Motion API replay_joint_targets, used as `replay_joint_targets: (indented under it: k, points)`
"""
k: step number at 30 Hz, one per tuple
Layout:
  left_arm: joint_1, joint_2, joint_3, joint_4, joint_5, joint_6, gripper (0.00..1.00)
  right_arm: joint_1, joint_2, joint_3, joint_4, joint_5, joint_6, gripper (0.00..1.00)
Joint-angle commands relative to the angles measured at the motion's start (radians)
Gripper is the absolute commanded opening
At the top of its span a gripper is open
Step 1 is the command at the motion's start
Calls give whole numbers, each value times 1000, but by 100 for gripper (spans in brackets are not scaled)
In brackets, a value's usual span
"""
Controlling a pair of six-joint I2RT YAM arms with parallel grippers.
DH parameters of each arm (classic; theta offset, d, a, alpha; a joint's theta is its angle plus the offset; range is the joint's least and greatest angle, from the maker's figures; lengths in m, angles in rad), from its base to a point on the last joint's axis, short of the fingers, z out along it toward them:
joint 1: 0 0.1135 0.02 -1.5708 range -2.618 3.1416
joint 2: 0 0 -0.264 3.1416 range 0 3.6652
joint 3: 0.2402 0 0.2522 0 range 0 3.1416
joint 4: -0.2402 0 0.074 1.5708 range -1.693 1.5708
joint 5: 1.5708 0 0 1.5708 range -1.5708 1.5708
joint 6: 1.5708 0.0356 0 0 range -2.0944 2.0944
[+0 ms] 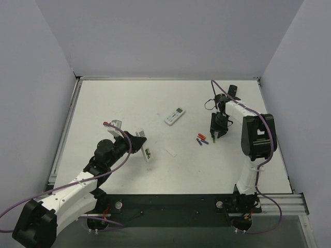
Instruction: Load the batteries into the remote control
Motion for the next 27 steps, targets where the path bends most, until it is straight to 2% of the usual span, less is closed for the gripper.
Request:
replay_joint_targets:
  k: [1,5,8,15,16,20,25,27]
  points:
    - [-18,-23,61,-5,-45,70,0,1,30,41,-49,-9,22,26]
    - [-26,-32,59,-22,-66,88,0,-2,35,37,-49,-13,54,17]
    - [-30,-41,52,-38,-85,96,0,-15,1,-2,-48,-2,156,9]
    - [-31,-59,46,-41,-108,102,0,-21,-134,-185,-17,130,558,4]
    - [-31,-62,46,-41,-108,102,0,-22,-144,-214,-16,142,647,5]
    - [-32,-72,44,-44,-111,105,0,-36,-164,-266,-14,129,781,13]
    - [-32,-84,47,-53,-112,110,0,-36,-198,-283,-8,124,800,24]
    - [-32,-84,46,-51,-112,107,0,-36,-215,-279,-11,115,780,38]
